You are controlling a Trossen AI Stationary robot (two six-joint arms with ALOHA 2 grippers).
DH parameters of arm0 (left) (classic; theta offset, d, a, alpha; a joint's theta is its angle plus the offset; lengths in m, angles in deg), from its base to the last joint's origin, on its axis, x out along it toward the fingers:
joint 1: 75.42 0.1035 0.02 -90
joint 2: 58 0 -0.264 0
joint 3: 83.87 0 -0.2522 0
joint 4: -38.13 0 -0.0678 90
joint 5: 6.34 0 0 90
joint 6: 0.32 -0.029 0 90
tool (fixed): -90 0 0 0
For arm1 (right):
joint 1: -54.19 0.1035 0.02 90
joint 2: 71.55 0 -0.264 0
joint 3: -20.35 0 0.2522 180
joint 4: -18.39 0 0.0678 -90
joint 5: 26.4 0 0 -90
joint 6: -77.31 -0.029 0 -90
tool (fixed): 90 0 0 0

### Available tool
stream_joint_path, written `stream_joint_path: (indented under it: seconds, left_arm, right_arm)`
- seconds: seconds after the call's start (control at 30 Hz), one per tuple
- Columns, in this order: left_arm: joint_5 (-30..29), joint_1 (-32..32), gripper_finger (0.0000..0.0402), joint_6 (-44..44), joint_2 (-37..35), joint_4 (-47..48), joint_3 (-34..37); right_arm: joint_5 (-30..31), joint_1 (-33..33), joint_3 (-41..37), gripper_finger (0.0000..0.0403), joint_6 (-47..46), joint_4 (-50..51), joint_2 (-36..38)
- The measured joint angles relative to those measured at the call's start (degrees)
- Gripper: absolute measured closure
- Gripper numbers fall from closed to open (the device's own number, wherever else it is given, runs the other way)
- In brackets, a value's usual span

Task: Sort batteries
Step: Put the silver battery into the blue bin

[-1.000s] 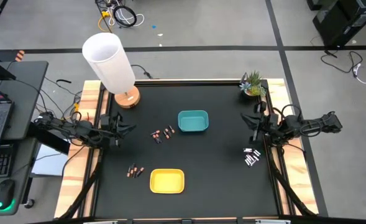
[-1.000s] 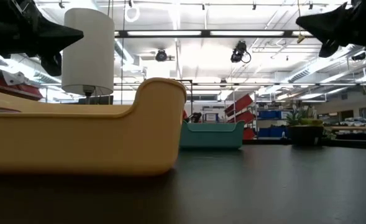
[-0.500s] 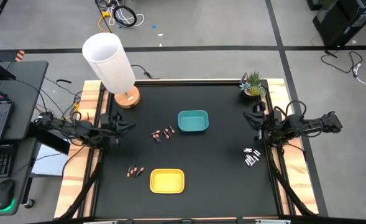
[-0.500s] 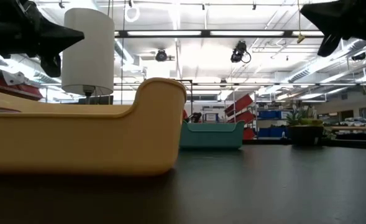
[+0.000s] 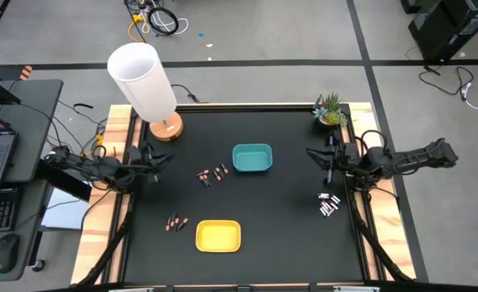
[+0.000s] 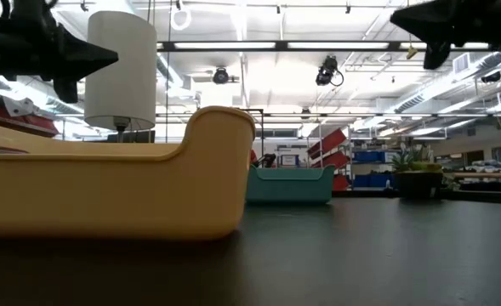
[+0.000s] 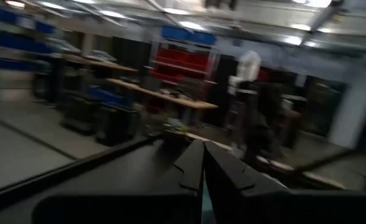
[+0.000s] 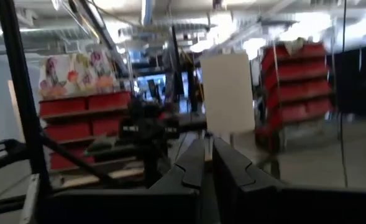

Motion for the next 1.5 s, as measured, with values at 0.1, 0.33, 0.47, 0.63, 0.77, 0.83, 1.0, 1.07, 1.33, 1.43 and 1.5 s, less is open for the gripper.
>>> stream_joint_path:
  seconds: [0.1, 0.33, 0.47, 0.63, 0.77, 0.83, 1.0, 1.07, 1.33, 1.43, 1.5]
  left_arm:
    - [-2.6, 0.0, 0.0365, 0.6, 0.0, -1.2, 0.0]
    - [1.2, 0.0, 0.0365, 0.8, 0.0, -2.3, -0.1]
    - [6.4, 0.0, 0.0365, -0.5, 0.0, -2.1, -0.1]
    - [7.1, 0.0, 0.0365, -2.5, 0.0, -2.7, -0.1]
    - [7.0, 0.0, 0.0364, -3.6, 0.0, -2.9, -0.2]
    - [7.0, 0.0, 0.0364, -3.6, 0.0, -2.7, -0.2]
    - [6.9, 0.0, 0.0364, -3.5, 0.0, -2.0, -0.5]
    - [6.9, 0.0, 0.0364, -3.2, 0.0, 0.7, -1.7]
    - [6.3, 0.0, 0.0364, 1.2, 0.0, 8.2, -4.6]
    - [4.8, 0.0, 0.0364, 1.8, 0.0, 8.7, -4.6]
    - [4.5, 0.0, 0.0364, 2.9, 0.0, 8.7, -4.6]
  right_arm:
    - [-1.0, 0.0, -0.5, 0.0382, -4.7, -7.2, -3.7]
    - [-0.5, 2.7, 10.4, 0.0395, -16.6, 19.4, -13.2]
    - [4.9, 5.5, 22.9, 0.0376, -18.1, 42.3, -25.0]
    - [5.0, 7.7, 37.2, 0.0326, -25.2, 64.3, -37.7]
    - [3.8, 8.8, 43.6, 0.0292, -32.3, 76.9, -46.1]
    - [1.0, 9.5, 44.9, 0.0282, -34.9, 80.6, -49.1]
    - [-7.7, 11.0, 45.6, 0.0281, -40.4, 87.5, -52.8]
    - [-10.3, 11.9, 45.6, 0.0286, -43.0, 90.4, -53.4]
    - [-11.7, 16.6, 45.5, 0.0308, -53.8, 97.2, -53.4]
    - [-10.8, 18.8, 43.2, 0.0309, -57.4, 96.9, -53.4]
    - [-10.5, 19.4, 40.9, 0.0309, -59.3, 96.4, -53.1]
